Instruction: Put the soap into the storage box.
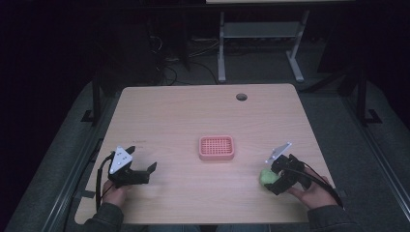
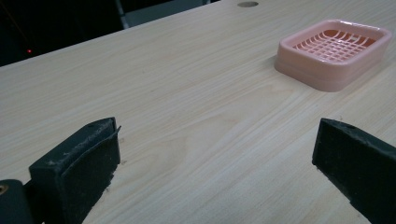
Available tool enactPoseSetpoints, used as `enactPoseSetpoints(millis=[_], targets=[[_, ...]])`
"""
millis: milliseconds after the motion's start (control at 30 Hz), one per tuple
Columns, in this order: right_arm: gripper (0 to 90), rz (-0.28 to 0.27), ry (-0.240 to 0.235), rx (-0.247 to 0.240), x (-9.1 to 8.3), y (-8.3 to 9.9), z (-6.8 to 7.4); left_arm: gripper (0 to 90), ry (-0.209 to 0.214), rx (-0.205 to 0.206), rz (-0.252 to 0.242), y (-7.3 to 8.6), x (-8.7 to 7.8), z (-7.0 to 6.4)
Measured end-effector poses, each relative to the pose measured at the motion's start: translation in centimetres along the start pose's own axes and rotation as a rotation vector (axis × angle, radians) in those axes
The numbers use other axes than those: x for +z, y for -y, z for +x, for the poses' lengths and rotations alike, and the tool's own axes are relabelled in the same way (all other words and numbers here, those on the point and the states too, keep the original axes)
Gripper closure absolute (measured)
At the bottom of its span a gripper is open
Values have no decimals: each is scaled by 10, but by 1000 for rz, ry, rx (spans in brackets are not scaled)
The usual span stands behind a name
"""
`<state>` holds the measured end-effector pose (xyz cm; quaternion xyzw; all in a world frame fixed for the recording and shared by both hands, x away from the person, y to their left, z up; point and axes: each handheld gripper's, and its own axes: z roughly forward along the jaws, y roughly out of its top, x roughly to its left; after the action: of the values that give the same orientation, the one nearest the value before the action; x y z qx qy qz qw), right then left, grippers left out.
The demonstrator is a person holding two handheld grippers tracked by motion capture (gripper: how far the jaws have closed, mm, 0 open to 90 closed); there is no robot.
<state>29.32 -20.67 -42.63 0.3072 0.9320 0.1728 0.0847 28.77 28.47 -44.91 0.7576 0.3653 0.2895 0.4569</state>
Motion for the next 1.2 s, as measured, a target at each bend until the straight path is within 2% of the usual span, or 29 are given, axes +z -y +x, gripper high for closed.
enactPoseSetpoints(millis=[767,1200], targets=[[155,58,-31,-21,22,-7,-3,2,4,-3,-5,0,0,-1],[216,85,-13,-36,23,-10,-2,2,3,-3,-3,0,0,0]])
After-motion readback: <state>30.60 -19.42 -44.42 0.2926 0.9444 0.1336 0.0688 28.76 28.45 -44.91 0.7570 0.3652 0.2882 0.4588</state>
